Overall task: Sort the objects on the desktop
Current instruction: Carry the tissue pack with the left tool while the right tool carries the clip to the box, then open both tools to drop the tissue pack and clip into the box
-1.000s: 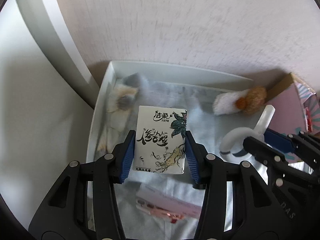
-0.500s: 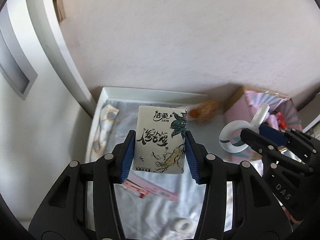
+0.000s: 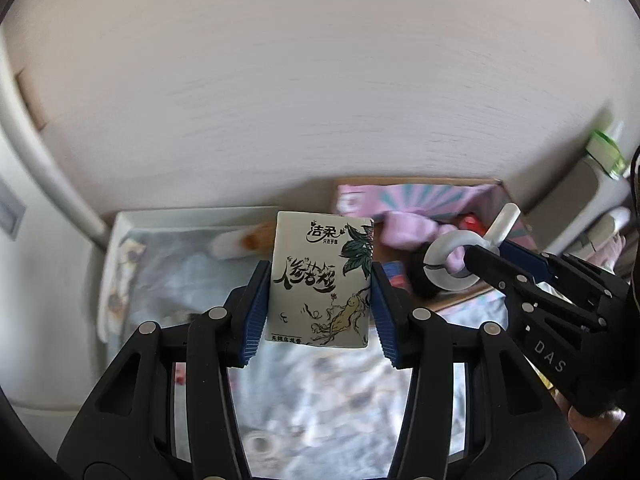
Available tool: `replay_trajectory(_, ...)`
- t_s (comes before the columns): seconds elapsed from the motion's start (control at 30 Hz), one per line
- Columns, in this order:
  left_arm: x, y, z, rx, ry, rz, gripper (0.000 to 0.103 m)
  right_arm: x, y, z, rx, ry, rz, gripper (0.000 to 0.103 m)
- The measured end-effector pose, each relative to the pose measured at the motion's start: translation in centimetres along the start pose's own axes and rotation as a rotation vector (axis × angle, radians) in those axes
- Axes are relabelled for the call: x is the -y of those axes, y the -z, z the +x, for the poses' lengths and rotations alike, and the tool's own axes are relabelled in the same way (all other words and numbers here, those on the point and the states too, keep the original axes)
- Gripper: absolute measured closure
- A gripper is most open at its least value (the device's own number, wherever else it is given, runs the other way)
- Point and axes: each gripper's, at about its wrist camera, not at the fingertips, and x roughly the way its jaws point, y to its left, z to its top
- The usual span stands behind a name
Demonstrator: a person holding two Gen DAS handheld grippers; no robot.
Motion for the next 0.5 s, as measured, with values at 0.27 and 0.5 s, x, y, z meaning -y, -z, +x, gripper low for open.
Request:
replay_trajectory(0.27, 7.1, 0.2, 2.6, -0.038, 0.045, 0.044, 0.059, 7.0, 0.6, -0.6, -0.019, 0.033, 0.078, 0.079)
replay_trajectory(0.5, 10.0, 0.7, 5.5, -0.082, 0.039, 0.034, 0.059, 11.5, 1.3, 1.2, -0.06, 0.015, 0.102, 0.079)
